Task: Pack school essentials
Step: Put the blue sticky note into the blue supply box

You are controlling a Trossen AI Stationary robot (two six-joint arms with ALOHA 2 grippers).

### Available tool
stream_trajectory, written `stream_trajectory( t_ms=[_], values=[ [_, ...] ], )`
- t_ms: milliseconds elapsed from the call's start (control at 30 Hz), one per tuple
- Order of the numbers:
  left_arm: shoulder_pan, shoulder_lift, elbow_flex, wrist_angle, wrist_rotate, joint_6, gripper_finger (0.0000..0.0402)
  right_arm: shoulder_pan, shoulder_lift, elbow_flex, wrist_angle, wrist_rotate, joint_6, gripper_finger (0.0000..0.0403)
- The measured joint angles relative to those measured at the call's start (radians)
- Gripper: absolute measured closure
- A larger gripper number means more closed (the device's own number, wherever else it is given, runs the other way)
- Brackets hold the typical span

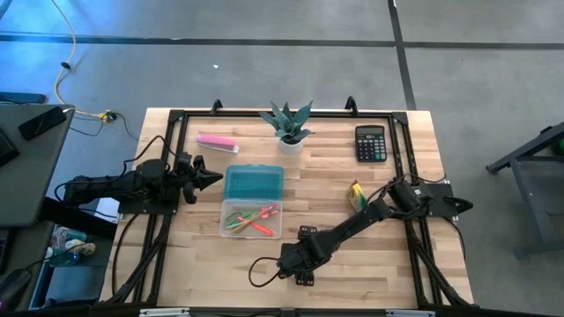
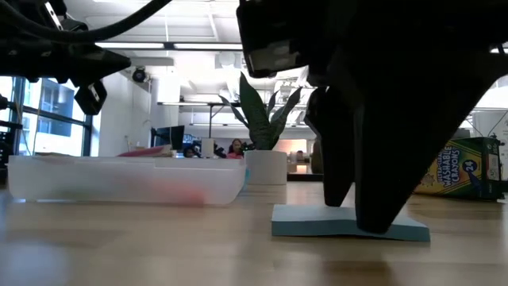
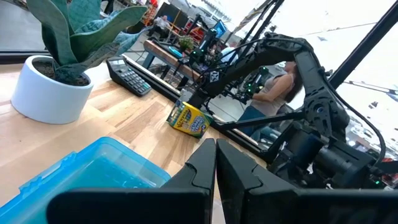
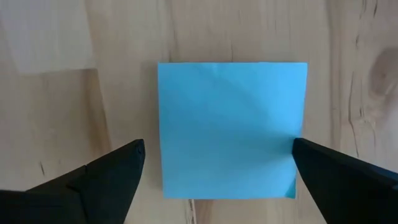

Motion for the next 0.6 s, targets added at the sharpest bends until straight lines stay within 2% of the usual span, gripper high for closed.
stream_trajectory(
  t_ms=[600],
  values=[
    [0.0, 0.0, 0.0, 0.0, 0.0, 0.0, 0.0398, -0.038, -0.01, -0.003, -0.027, -0.002, -0.027, 0.0003]
  ],
)
